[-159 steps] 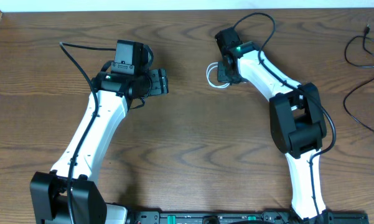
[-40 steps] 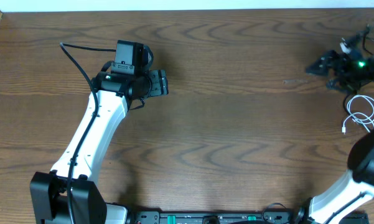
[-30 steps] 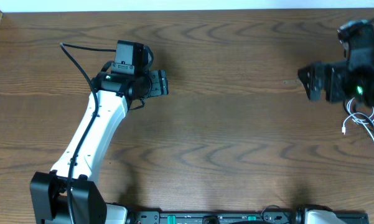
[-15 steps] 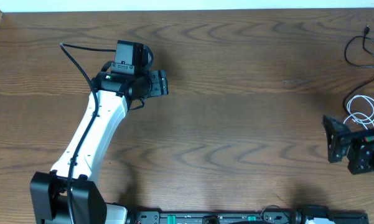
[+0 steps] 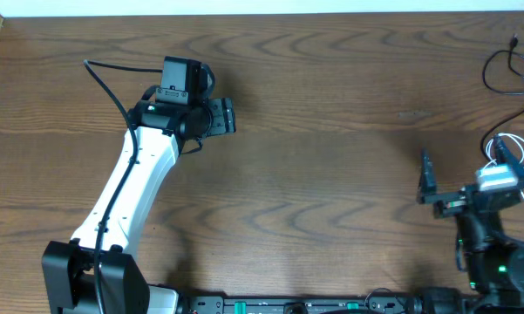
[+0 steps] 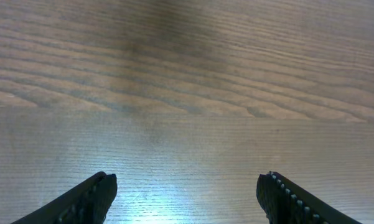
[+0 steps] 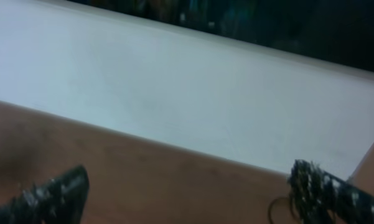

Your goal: Untangle cables

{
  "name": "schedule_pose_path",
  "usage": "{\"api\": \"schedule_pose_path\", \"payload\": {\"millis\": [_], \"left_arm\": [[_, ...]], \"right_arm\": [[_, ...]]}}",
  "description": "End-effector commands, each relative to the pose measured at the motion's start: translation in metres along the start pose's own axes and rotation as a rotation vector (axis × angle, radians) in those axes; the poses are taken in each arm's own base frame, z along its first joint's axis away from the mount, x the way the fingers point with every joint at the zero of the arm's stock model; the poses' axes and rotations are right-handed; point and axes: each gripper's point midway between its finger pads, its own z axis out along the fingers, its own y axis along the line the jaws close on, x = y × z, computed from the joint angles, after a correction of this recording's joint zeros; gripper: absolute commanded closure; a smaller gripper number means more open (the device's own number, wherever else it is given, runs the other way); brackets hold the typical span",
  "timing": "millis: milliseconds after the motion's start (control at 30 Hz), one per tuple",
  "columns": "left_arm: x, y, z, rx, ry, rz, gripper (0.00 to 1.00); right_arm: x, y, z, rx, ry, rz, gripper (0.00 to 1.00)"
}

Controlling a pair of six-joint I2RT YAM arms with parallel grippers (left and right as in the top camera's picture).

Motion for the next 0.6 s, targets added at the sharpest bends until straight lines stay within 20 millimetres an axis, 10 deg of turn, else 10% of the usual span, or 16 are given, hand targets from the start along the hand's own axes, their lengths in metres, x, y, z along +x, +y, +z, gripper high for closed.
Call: {"api": "schedule_pose_path", "payload": {"millis": [0,567], "left_arm": [[-0.001,0.004,-0.001,-0.015,-0.005,-0.006,0.23],[-0.001,0.004,-0.001,-0.015,-0.005,-0.006,0.23]], "right_arm": [[0.022,0.007,-0.006,0.014,-0.107,-0.008,0.01],[0.164,0.025,-0.009,0.023,0.173,0.129,0.01]]}}
